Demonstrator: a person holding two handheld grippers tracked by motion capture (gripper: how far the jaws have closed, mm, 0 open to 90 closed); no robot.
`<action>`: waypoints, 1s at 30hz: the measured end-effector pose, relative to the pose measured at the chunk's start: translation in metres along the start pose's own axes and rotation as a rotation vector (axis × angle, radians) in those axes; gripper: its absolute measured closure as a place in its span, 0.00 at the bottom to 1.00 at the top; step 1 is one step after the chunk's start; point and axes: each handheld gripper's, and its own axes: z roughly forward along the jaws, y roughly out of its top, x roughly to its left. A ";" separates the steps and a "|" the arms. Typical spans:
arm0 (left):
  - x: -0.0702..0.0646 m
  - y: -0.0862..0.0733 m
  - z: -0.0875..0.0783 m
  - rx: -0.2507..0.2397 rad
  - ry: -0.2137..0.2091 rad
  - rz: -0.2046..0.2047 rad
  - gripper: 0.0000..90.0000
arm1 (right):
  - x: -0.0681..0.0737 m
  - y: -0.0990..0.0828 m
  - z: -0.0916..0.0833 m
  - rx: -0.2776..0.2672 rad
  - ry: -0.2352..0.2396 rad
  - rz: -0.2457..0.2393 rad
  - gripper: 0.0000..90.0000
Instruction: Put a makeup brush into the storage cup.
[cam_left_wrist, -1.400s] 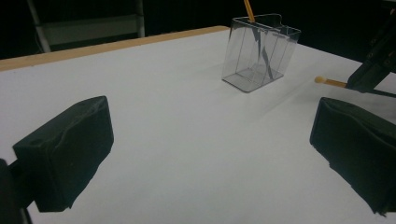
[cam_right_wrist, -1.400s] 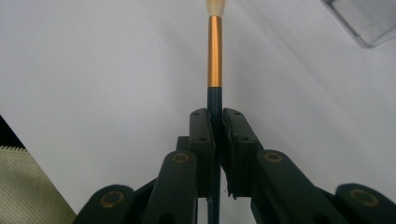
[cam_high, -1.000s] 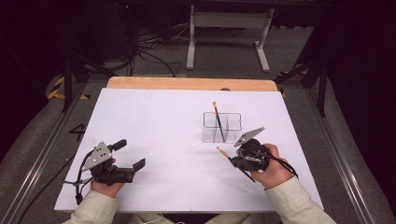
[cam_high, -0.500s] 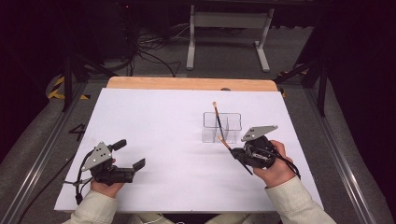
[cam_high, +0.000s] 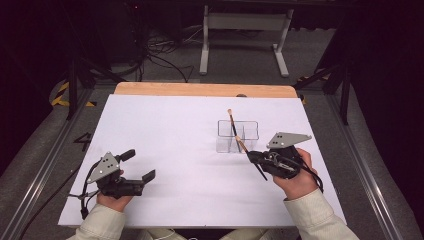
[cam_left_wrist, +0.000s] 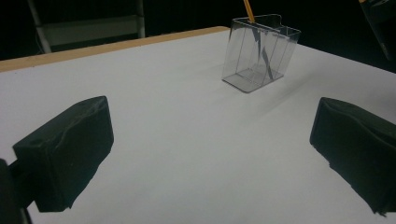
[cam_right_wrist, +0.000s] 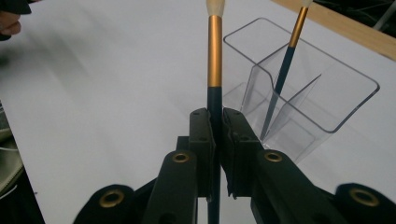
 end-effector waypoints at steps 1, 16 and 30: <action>0.000 0.000 0.000 0.000 0.000 0.000 0.00 | 0.000 0.000 -0.001 -0.015 0.000 0.000 0.93; 0.000 0.000 0.000 0.000 0.001 0.001 0.00 | -0.004 0.001 -0.010 -0.225 -0.004 -0.012 0.93; 0.000 0.000 0.000 0.007 0.006 -0.002 0.00 | -0.012 0.002 -0.016 -0.351 -0.032 -0.003 0.93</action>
